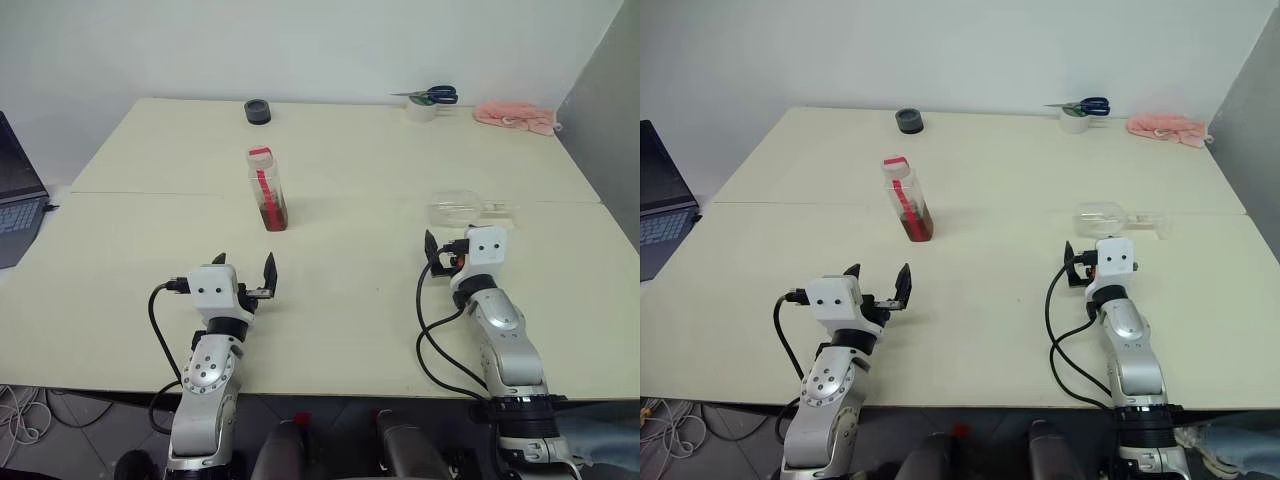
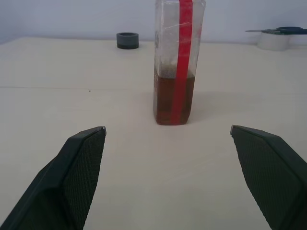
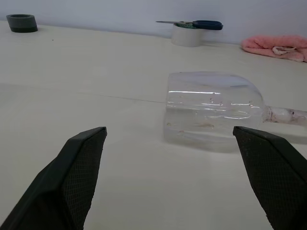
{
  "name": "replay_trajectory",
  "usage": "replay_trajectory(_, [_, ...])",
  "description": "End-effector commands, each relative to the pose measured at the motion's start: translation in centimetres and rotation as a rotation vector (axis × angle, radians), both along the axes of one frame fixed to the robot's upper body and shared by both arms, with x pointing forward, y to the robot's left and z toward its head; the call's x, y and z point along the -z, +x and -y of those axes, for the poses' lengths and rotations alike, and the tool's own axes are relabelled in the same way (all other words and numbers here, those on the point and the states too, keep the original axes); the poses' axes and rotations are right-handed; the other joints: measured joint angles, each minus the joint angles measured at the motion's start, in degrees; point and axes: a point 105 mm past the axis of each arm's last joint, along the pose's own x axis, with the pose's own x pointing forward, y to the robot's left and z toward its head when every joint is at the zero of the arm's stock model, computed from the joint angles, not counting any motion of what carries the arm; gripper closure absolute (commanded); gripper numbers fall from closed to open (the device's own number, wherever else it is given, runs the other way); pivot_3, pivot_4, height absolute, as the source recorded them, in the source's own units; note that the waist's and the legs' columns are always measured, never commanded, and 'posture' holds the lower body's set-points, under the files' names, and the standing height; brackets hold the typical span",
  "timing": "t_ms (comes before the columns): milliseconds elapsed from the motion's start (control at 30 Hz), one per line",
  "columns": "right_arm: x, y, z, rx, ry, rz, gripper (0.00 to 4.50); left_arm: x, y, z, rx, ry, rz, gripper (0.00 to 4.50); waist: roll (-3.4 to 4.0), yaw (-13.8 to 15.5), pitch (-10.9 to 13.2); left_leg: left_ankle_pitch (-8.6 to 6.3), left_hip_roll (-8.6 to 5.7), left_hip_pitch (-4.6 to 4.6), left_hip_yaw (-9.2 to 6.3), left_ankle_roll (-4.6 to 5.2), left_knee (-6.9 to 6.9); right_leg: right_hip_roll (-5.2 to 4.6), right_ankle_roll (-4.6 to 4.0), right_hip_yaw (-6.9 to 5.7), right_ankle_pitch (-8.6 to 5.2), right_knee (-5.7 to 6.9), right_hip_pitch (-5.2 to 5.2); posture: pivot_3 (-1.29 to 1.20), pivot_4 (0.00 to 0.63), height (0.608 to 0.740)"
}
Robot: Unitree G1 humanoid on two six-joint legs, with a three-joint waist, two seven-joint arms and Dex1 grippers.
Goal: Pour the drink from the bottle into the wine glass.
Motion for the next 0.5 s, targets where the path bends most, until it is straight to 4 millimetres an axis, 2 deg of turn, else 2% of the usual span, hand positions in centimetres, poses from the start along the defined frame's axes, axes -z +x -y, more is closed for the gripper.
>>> replay_trajectory(33, [-1.56,-0.14,0.47,0.019,-0.010,0.057,0.00,-0.53,0.16,0.43,0.013,0.010,0.025,0.02,0.00,0.0,0.0,0.00,0.00,0.00,0.00,0.00,0.00,0.00,0.00,0.00,0.00,0.00,0.00,0.00,0.150,0.740])
replay_trajectory(500, [-1.44,-0.15,-0.10,-0.012,-0.016,0.052,0.00,0.19,0.53,0.58,0.010,-0.002,0.024,0.02,0.00,0.0,0.0,0.00,0.00,0.00,0.00,0.00,0.00,0.00,0.00,0.00,0.00,0.01,0.00,0.00,0.150,0.740])
